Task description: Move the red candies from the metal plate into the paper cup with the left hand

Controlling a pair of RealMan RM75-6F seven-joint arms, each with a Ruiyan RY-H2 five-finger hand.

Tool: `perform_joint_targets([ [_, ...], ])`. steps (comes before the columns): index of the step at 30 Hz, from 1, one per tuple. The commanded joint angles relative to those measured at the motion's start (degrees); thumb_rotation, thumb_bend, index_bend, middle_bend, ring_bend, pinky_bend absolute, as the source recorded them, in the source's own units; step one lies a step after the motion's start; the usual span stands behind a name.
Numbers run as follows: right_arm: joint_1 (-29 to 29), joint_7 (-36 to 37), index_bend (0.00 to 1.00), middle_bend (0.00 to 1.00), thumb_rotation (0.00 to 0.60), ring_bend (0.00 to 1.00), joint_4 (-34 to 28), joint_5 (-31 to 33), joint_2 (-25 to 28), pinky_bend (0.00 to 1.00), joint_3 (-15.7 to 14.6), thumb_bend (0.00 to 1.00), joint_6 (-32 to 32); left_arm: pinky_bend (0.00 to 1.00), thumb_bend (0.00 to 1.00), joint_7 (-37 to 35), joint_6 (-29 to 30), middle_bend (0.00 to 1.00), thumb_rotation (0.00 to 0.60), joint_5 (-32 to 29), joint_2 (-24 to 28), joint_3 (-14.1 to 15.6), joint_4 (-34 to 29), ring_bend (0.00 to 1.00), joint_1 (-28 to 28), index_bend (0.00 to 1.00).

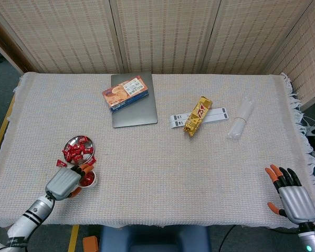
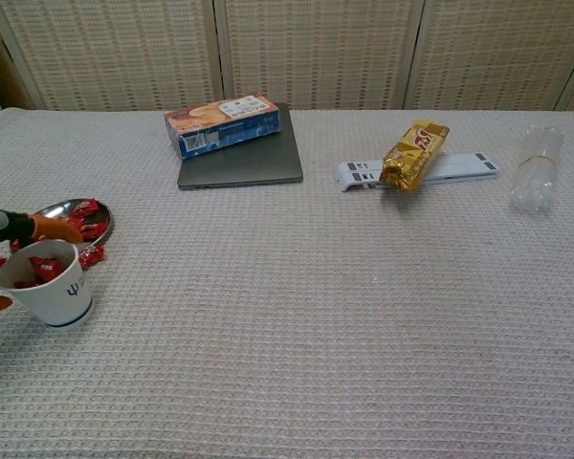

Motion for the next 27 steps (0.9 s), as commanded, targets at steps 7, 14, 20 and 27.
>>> perform_joint_targets([
  [7, 0.0, 0.0, 0.00, 0.00, 0.600, 0.00, 0.0, 0.1, 0.0, 0.00, 0.0, 0.11, 0.0, 1.00, 0.36, -0.1, 1.4, 0.37, 0.600, 1.6, -0.5, -0.5, 0.2, 0.41, -0.3, 0.32],
  [14, 0.2, 0.0, 0.00, 0.00, 0.600, 0.00, 0.0, 0.4, 0.0, 0.00, 0.1, 0.11, -0.4, 1.00, 0.36, -0.3, 1.9, 0.37, 0.600, 2.1, 0.4, -2.8, -4.6, 0.42, -2.0, 0.34],
  [20, 0.5, 0.2, 0.00, 0.00, 0.600, 0.00, 0.0, 1.0, 0.1, 0.00, 0.2, 0.11, -1.2, 1.00, 0.36, 1.9, -1.8, 0.37, 0.600, -0.8, -3.2, -6.8, -6.0, 0.42, -6.3, 0.34],
  [27, 0.2, 1.1, 0.00, 0.00, 0.600, 0.00, 0.1, 1.6, 0.5, 0.00, 0.6, 0.11, -0.6, 1.00, 0.36, 6.2, -7.8, 0.38, 0.600, -9.1, -9.2, -11.6, 0.3, 0.42, -12.2, 0.34],
])
